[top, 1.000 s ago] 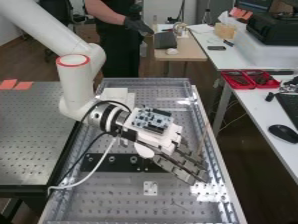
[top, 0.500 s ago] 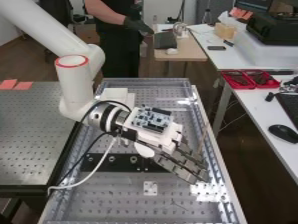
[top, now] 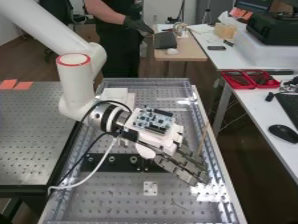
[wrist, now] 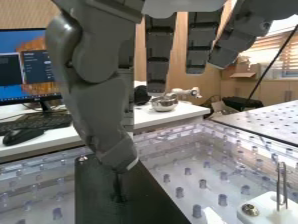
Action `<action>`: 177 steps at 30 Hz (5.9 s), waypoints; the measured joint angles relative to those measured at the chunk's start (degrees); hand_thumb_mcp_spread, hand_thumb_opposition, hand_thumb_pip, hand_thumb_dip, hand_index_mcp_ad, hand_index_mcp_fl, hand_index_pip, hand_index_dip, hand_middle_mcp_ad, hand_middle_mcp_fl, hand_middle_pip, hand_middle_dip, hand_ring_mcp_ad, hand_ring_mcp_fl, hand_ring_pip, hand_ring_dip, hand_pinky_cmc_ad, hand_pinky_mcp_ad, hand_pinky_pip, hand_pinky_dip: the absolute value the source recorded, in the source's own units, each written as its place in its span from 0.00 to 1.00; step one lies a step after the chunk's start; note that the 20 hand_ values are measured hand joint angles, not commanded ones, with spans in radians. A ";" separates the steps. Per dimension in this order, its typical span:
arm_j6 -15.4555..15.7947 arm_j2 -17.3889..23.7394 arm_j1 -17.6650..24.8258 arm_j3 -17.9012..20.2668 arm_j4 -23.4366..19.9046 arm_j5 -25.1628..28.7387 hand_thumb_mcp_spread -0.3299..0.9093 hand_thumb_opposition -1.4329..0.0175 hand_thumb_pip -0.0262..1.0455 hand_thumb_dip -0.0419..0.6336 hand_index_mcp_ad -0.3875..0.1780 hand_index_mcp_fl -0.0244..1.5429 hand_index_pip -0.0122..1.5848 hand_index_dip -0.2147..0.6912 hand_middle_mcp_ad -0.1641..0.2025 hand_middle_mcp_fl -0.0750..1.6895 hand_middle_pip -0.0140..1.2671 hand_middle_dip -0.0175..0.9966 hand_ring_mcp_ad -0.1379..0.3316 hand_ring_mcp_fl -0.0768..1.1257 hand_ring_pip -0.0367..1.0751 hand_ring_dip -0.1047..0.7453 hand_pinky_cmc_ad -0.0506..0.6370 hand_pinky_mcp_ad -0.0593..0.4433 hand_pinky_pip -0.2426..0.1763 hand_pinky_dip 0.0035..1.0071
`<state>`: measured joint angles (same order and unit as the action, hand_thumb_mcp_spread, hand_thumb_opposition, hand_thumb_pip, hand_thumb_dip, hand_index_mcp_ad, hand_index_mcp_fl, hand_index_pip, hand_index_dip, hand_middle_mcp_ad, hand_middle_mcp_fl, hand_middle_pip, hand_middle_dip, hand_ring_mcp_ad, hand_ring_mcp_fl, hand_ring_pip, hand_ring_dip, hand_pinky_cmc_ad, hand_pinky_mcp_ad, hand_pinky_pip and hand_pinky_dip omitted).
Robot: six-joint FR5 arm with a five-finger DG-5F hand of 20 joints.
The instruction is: Grab the drill bit and place it in the clear container
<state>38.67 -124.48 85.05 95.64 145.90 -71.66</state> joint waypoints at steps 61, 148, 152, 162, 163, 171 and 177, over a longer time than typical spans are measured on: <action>5.19 8.01 0.92 -2.75 6.73 -3.82 0.76 0.28 0.41 0.43 0.47 0.78 0.31 0.71 0.51 0.28 0.11 0.24 0.64 0.21 0.13 0.19 0.63 0.40 0.45 0.15; 3.75 -0.09 17.51 -12.70 20.50 -14.81 0.67 0.38 0.47 0.44 0.52 0.57 0.06 0.86 0.52 0.20 0.10 0.25 0.65 0.13 0.12 0.22 0.62 0.41 0.45 0.15; 3.68 0.15 17.31 -12.58 20.69 -15.56 0.64 0.42 0.54 0.44 0.50 0.46 0.04 0.86 0.50 0.18 0.10 0.25 0.65 0.11 0.11 0.22 0.58 0.41 0.47 0.15; 2.99 2.70 16.63 -10.90 19.88 -15.57 0.61 0.44 0.55 0.44 0.52 0.42 0.04 0.86 0.52 0.15 0.10 0.25 0.68 0.08 0.11 0.22 0.54 0.40 0.45 0.15; 2.93 3.25 16.49 -10.58 19.71 -15.70 0.61 0.44 0.55 0.44 0.51 0.42 0.04 0.86 0.51 0.15 0.10 0.25 0.68 0.08 0.11 0.22 0.54 0.40 0.45 0.15; 1.94 12.12 13.99 -6.03 17.88 -15.94 0.53 0.48 0.41 0.36 0.52 0.39 0.02 0.86 0.52 0.16 0.10 0.25 0.68 0.09 0.11 0.22 0.53 0.42 0.43 0.15; 0.34 18.15 11.23 -4.09 19.59 -18.14 0.43 0.52 0.27 0.19 0.57 0.21 0.02 0.76 0.60 0.16 0.10 0.25 0.75 0.09 0.12 0.22 0.53 0.49 0.43 0.18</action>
<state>39.00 -106.33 96.29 91.56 165.50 -89.80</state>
